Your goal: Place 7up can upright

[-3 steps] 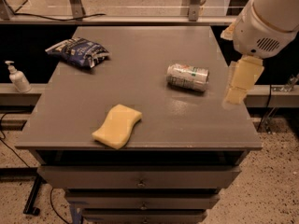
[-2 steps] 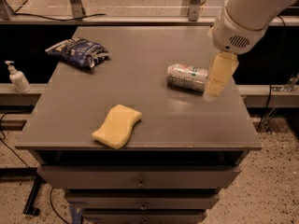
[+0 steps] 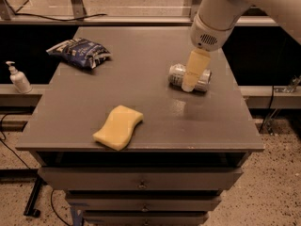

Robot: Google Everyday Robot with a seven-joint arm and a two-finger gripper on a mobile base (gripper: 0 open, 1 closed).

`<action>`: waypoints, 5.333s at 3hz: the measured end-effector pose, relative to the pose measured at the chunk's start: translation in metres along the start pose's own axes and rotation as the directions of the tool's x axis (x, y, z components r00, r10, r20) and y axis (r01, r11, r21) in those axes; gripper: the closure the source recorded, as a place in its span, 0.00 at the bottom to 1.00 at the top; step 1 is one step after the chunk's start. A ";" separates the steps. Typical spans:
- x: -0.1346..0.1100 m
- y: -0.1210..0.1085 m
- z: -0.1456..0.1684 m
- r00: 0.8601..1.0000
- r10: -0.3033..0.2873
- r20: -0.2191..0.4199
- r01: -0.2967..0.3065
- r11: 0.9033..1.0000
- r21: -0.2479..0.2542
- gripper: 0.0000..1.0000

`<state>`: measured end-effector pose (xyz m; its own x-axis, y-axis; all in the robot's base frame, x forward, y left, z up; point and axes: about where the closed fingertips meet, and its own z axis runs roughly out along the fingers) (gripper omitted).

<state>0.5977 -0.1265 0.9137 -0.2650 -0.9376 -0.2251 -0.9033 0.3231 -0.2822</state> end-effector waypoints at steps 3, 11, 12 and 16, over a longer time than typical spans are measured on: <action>0.000 -0.032 0.064 0.983 0.172 -0.062 -0.173 0.985 -0.026 0.00; -0.035 -0.033 -0.035 0.874 0.144 0.463 -0.087 0.986 -0.142 1.00; -0.031 -0.035 -0.044 0.762 0.132 0.634 -0.026 0.985 -0.173 1.00; 0.013 -0.024 -0.025 0.313 0.242 0.918 0.090 0.955 -0.283 1.00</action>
Offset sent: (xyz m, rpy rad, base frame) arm 0.0639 -0.0053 -0.0470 0.0273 0.0627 -0.2017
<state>0.6077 -0.1493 0.9405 0.0080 -0.0970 -0.9953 -0.9819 0.1874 -0.0262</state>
